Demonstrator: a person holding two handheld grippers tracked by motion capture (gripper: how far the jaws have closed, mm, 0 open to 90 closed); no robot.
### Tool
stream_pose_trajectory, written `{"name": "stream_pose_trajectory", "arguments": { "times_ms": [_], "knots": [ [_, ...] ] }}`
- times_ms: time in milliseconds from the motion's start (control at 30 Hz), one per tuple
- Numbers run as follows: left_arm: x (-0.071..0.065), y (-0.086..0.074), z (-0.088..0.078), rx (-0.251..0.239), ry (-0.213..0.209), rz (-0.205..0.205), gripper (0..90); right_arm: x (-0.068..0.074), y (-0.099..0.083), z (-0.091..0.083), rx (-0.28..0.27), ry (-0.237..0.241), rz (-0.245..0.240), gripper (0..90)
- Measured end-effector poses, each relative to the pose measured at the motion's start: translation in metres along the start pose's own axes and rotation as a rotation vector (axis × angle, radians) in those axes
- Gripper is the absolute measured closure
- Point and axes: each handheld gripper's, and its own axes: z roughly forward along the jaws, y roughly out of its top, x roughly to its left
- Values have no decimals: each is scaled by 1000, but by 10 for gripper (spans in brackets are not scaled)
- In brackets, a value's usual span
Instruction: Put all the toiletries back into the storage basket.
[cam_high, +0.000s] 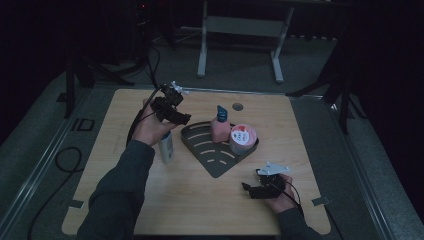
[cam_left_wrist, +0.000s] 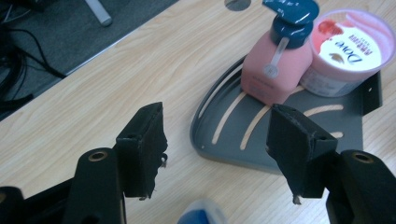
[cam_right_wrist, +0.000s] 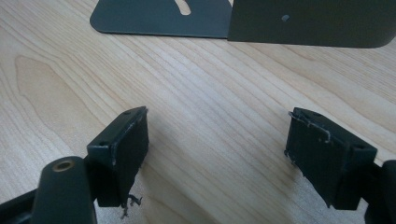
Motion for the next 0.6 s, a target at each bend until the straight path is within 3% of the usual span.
{"name": "stream_pose_trajectory", "arguments": {
  "times_ms": [600],
  "knots": [
    [10, -25, -8, 57, 18, -38, 316, 0, 0, 0, 1, 1, 0, 206]
  ]
}}
